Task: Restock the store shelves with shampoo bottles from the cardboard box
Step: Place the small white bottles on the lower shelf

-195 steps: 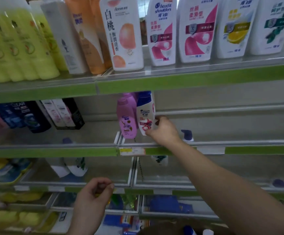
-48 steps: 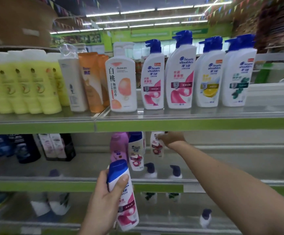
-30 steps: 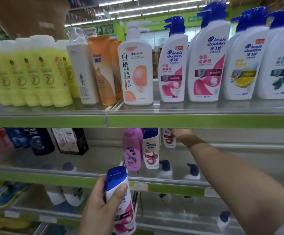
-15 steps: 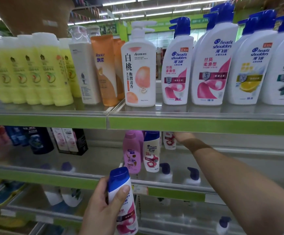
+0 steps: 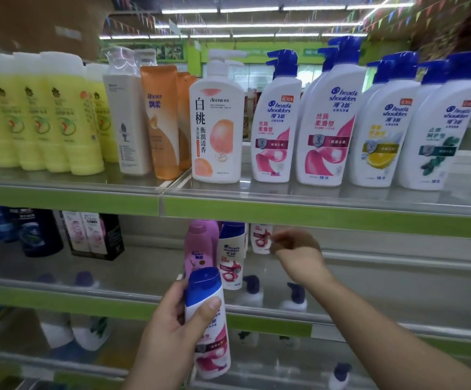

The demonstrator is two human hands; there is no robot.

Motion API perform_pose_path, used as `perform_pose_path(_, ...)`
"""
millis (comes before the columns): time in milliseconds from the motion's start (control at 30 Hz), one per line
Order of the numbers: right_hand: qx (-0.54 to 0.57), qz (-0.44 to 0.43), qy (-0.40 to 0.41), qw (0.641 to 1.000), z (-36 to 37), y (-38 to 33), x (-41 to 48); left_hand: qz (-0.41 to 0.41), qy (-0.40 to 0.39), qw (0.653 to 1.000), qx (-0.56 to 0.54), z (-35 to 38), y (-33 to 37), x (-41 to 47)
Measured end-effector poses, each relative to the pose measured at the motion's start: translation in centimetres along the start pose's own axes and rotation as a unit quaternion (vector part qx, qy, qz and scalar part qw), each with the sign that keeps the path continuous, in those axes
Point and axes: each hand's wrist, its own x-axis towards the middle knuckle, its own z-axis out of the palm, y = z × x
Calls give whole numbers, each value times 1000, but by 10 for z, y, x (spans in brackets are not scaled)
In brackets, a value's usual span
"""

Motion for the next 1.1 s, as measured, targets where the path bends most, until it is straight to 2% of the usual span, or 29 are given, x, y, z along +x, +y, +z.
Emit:
perform_pose_path(67, 81, -2, -142, 987, -10, -7, -28, 9, -10, 1000, -5, 6, 4, 2)
perform_pose_path(133, 105, -10, -287, 952, -17, -13, -52, 20, -21, 1000, -11, 11, 6, 4)
perform_pose_path(167, 95, -13, -334, 938, -18, -15, -62, 27, -27, 999, -12, 13, 7, 5)
perform_pose_path(233, 77, -30, -371, 925, -18, -20, -78, 42, -36, 998, -12, 17, 8, 6)
perform_pose_path(433, 106, -55, -319, 940, -14, -23, -104, 69, -39, 997, -2, 28, 12, 7)
perform_pose_path(700, 115, -72, -284, 949, -17, -19, -108, 44, -51, 997, -33, 33, 15, 8)
perform_pose_path(900, 143, -18, -270, 952, -25, -13, -87, 26, 2, 999, -31, 19, 11, 2)
perform_pose_path(1100, 66, 11, -138, 988, -32, -7, -47, -25, 44, 999, -4, -4, -14, -18)
